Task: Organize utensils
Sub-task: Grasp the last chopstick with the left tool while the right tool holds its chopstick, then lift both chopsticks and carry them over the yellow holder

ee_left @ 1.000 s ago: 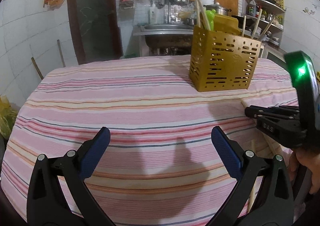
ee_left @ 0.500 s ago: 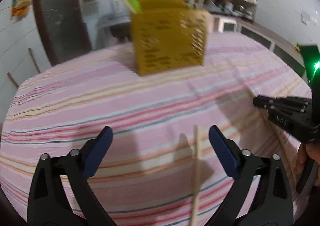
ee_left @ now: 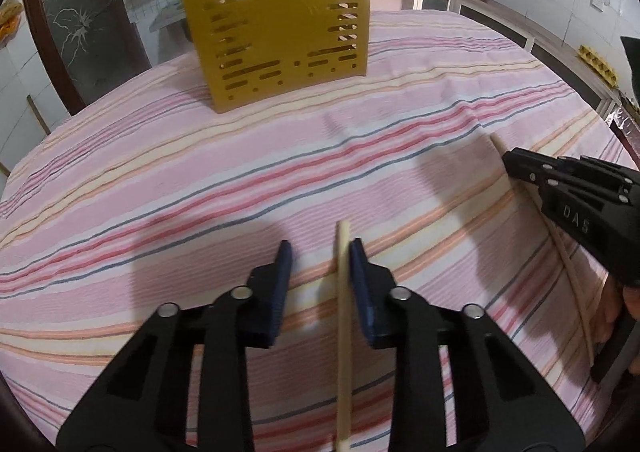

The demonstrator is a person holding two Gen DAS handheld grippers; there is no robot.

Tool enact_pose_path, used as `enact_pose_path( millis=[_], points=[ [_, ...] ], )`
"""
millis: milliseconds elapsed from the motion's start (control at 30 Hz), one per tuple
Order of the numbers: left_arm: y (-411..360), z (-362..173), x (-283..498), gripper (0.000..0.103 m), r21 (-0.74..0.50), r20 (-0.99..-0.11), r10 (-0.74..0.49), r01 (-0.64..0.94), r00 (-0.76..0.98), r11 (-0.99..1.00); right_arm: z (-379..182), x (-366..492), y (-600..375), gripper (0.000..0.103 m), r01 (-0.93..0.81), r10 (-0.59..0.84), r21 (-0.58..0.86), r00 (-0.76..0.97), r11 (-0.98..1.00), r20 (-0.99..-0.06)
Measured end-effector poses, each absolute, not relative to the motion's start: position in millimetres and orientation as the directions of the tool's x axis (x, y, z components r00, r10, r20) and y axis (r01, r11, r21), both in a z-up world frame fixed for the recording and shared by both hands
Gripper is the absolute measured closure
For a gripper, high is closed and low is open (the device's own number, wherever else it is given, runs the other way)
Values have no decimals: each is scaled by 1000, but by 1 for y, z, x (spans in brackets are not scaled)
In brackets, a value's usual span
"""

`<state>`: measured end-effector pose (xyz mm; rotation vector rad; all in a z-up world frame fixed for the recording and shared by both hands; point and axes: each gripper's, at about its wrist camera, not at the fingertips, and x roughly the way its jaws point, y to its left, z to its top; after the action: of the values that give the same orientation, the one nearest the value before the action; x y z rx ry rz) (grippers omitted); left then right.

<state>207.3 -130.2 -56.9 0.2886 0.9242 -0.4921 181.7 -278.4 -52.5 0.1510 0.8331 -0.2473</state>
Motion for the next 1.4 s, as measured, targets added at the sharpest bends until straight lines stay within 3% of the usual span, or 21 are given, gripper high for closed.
enact_pose_path(
  millis=[167,400,633,1000,1400],
  points=[
    [-134,-56,214,99,11,-816,-282,500,505,866,-53,181,-278,96,277,-166,27,647,960,-745],
    [-131,-51,217,99,7,-795,-282,473,537,881,-46,178,-275,96,272,-177,15,666,962,-724],
    [-107,-13,210,99,-40,-688,-316,400,654,915,-17,165,-273,97,265,-172,47,740,963,-651],
    [-61,39,180,99,-100,-473,-326,318,818,943,34,132,-262,97,216,-143,117,883,969,-447],
    [-44,49,142,98,-71,-334,-267,258,904,963,44,103,-252,97,169,-125,144,954,975,-274]
  ],
)
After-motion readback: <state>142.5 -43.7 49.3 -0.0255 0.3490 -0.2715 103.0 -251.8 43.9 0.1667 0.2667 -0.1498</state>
